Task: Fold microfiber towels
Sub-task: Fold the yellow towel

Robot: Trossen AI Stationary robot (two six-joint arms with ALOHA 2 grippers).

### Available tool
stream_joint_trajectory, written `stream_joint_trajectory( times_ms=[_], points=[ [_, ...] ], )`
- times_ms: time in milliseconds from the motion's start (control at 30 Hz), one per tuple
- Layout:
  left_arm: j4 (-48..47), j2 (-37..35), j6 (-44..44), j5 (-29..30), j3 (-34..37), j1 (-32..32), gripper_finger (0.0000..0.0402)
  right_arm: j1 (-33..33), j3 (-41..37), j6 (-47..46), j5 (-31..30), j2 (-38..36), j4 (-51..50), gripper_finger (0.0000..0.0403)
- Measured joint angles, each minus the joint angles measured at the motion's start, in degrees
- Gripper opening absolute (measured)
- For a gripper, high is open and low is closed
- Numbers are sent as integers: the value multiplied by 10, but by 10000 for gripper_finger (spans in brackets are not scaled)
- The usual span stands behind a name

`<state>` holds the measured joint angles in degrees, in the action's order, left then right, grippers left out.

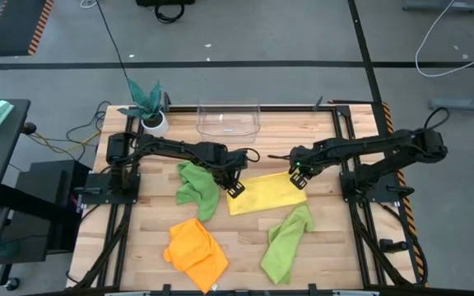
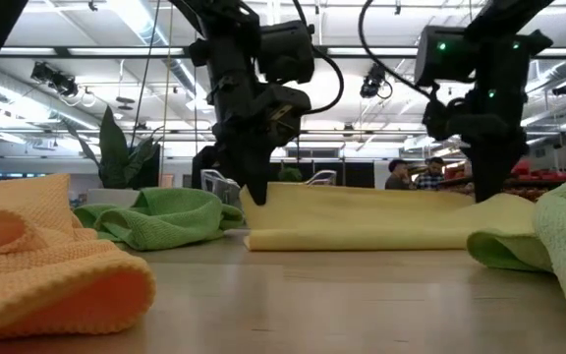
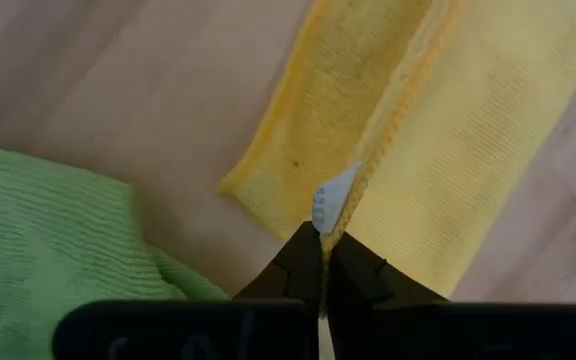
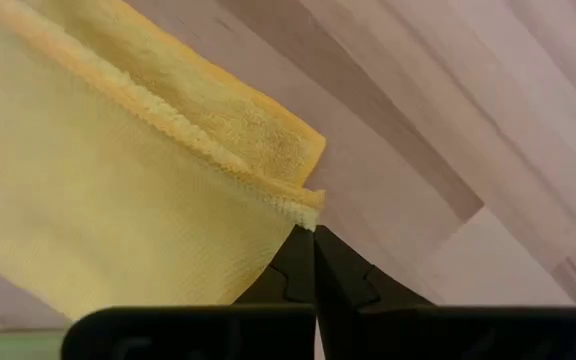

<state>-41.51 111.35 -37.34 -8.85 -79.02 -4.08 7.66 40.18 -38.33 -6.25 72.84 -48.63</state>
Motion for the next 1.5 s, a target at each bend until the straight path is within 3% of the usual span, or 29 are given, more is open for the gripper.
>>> stream_joint_trajectory(
  times_ms=[400,867,1267,1500],
  points=[
    [0,0,5,18,0,-10,23,13,0,-9,-11,34,32,33],
    [-4,0,21,23,0,-31,115,30,0,-10,-35,26,35,77],
    [-53,-3,44,24,-6,-77,171,-11,27,-33,-22,-32,36,78],
    [-146,-4,63,25,-69,-90,183,-66,33,-61,-22,-73,42,75]
  ],
)
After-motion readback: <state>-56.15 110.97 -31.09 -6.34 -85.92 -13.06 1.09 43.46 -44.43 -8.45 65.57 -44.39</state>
